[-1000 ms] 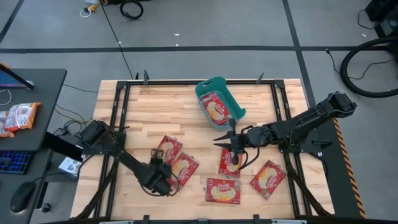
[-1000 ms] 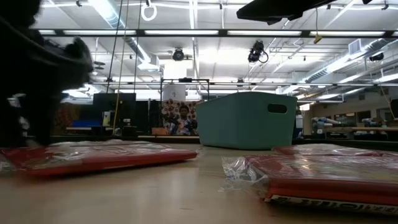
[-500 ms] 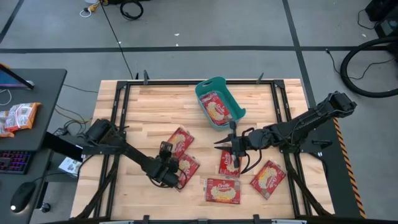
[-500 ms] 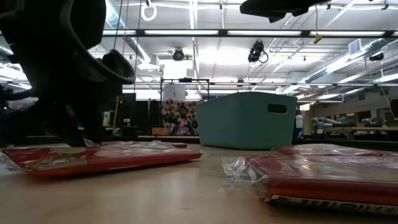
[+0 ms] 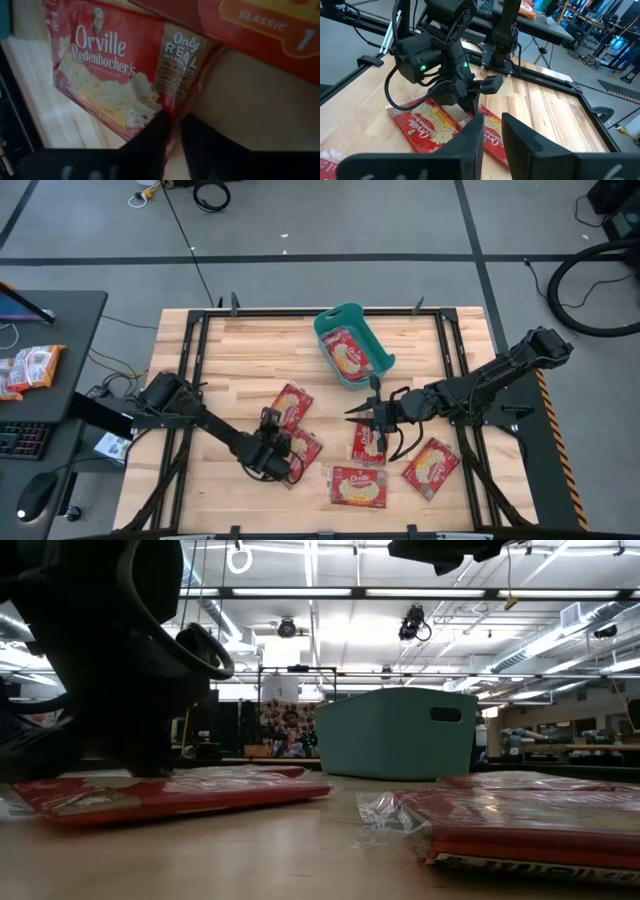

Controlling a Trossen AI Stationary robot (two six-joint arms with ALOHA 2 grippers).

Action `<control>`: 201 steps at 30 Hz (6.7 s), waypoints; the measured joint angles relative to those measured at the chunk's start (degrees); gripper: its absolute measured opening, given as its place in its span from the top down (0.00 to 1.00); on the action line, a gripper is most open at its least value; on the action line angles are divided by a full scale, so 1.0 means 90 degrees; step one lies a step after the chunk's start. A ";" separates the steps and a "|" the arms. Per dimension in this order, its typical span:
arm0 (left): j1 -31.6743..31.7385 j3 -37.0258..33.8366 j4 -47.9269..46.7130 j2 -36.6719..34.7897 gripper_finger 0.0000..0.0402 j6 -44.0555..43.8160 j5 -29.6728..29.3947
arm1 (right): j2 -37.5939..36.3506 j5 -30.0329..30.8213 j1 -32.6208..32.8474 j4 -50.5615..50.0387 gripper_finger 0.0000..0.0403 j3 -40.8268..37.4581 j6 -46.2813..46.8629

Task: Sort popcorn bags into baskets
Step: Put the red popcorn bag into the green bin

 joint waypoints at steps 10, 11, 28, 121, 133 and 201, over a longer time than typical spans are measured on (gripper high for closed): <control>0.0102 0.0000 -0.0111 -0.0209 0.99 -0.0007 -0.0108 | 0.0000 0.0000 0.0013 -0.0002 0.82 0.0000 0.0213; 0.0126 0.0000 -0.0164 -0.0349 0.99 0.0005 -0.0143 | 0.0000 -0.0002 0.0019 -0.0002 0.82 0.0000 0.0252; 0.1342 0.0007 0.0876 -0.3080 1.00 0.1226 0.0288 | 0.0149 0.0301 0.0090 -0.0339 0.82 0.0000 0.0405; 0.1010 -0.0213 0.1900 -0.4053 0.82 0.0500 0.0918 | 0.2986 0.0028 -0.4101 -0.5876 0.91 0.3709 0.3194; 0.1008 -0.0213 0.1898 -0.4053 0.82 0.0503 0.0918 | 0.3128 -0.1112 -0.4097 -0.5370 0.63 0.3713 0.2926; 0.1770 -0.0233 0.3705 -0.0417 0.82 0.2209 0.1692 | 0.2295 -0.0949 -0.0266 -0.1383 0.46 0.0770 -0.0064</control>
